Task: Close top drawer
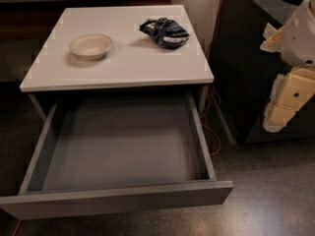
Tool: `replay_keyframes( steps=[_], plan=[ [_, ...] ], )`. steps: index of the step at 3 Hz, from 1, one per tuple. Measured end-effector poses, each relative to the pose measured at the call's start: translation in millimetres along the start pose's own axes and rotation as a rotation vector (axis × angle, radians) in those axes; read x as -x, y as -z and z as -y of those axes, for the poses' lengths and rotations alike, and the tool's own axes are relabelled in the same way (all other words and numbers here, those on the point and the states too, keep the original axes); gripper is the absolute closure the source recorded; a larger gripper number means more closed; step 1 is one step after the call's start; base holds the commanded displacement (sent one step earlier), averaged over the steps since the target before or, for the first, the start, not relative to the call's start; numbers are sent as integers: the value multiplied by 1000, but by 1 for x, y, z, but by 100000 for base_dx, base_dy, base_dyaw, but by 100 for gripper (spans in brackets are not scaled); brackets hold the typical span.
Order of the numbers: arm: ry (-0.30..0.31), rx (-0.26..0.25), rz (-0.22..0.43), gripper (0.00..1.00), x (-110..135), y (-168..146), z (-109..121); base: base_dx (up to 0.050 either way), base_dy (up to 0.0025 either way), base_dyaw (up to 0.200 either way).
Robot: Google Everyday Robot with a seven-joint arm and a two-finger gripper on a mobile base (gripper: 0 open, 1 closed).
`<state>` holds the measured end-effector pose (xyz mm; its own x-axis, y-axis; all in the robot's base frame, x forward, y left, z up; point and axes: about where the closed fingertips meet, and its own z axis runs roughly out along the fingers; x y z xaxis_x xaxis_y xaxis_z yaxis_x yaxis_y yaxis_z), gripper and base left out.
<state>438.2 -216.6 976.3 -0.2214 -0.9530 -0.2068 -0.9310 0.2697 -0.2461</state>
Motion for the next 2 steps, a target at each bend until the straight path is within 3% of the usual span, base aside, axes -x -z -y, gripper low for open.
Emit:
replay_keyframes(
  steps=[1,2],
  plan=[
    [0,0,0,0,0,0,0,-4800,0,-4],
    [0,0,0,0,0,0,0,0,0,0]
  ],
)
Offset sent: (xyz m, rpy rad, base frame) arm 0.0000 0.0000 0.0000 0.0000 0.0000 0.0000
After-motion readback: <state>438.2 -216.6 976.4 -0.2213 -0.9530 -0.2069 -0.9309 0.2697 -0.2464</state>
